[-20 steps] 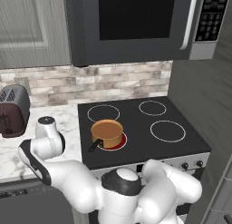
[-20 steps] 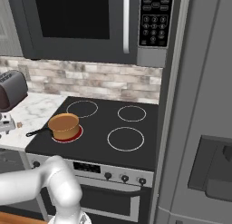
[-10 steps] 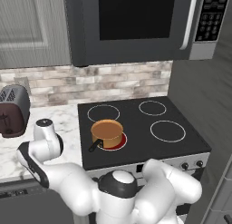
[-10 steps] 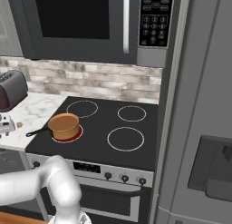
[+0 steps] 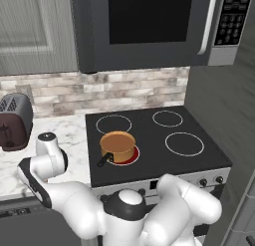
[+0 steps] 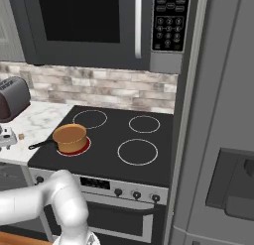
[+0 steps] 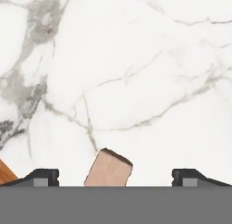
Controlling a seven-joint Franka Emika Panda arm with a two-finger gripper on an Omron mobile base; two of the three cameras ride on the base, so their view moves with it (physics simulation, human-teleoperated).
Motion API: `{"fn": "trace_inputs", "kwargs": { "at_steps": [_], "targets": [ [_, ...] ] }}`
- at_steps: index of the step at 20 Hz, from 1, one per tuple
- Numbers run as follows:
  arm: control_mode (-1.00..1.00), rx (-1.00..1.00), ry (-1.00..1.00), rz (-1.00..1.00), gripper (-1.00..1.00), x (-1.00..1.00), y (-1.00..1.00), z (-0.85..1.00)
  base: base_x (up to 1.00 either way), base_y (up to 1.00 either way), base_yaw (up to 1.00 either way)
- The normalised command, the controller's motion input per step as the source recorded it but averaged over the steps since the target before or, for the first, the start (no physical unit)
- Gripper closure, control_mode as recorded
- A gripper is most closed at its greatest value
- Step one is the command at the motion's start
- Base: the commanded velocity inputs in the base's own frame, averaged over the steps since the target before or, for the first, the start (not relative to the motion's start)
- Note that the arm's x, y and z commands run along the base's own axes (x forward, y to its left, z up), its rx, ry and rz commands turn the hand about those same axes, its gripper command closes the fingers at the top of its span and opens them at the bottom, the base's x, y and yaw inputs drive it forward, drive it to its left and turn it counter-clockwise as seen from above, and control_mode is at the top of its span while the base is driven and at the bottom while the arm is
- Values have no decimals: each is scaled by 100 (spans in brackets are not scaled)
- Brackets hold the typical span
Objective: Pick up the sugar cube(s) and place them in the saucepan with hot chocolate.
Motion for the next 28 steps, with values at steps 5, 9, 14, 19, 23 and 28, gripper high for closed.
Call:
{"fn": "trace_inputs", "kwargs": {
  "at_steps": [5,9,14,19,23,28],
  "targets": [
    [-100,0,0,0,-100,7,0,-20,0,0,0],
    [-100,0,0,0,-100,5,1,-16,0,0,0],
    [-100,0,0,0,-100,0,4,-9,0,0,0],
    [-100,0,0,0,-100,0,5,-6,0,0,0],
    [-100,0,0,0,-100,0,5,-6,0,0,0],
    [-100,0,0,0,-100,0,3,-10,0,0,0]
  ]
}}
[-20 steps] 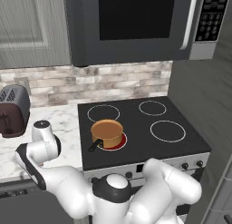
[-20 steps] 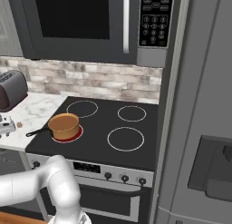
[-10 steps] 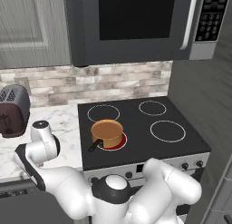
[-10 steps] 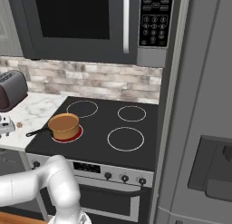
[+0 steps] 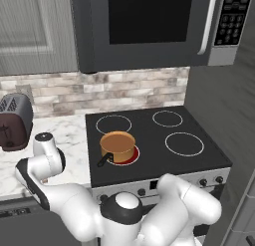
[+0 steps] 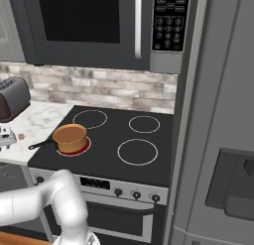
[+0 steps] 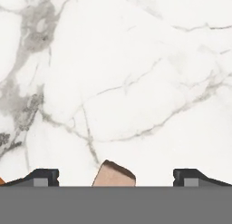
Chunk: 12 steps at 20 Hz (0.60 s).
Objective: Pick up the sugar cube(s) and place them in the saucepan with hot chocolate.
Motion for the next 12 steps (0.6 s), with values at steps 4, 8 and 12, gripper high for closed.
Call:
{"fn": "trace_inputs", "kwargs": {
  "at_steps": [4,8,12],
  "targets": [
    [-100,0,0,0,100,0,1,-11,0,0,0],
    [-100,0,0,0,100,0,1,-5,0,0,0],
    [-100,0,0,0,100,0,0,0,0,0,0]
  ]
}}
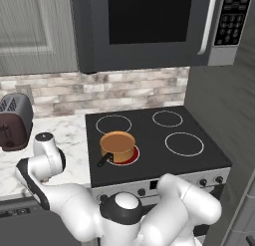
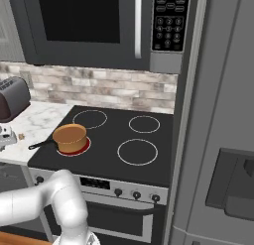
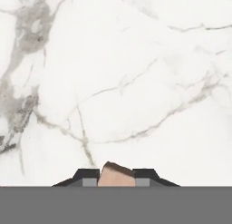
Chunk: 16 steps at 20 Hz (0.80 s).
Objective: Pick up the sugar cube(s) and place them in the saucepan with hot chocolate.
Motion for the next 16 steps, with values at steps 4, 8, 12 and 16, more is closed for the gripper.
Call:
{"fn": "trace_inputs", "kwargs": {
  "at_steps": [4,8,12,16],
  "targets": [
    [-100,0,0,0,100,0,0,0,0,0,0],
    [-100,0,0,0,100,0,0,0,0,0,0],
    [-100,0,-1,0,100,-3,-4,4,0,0,0],
    [-100,0,-8,0,100,-28,-28,48,0,0,0]
  ]
}}
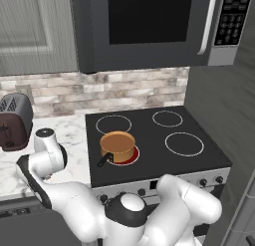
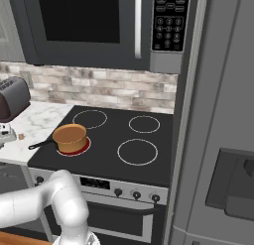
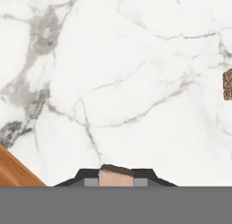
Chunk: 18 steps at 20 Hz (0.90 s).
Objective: Pick up the sugar cube(s) and place them in the saucepan with hot chocolate.
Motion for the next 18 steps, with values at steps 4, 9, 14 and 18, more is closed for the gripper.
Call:
{"fn": "trace_inputs", "kwargs": {
  "at_steps": [4,9,14,18],
  "targets": [
    [-100,3,-9,0,100,-31,-41,75,0,0,0],
    [-100,10,-12,0,100,-36,-54,84,0,0,0],
    [-100,9,-10,-3,100,-14,-69,77,0,0,0],
    [-100,5,-7,-4,100,0,-72,67,0,0,0]
  ]
}}
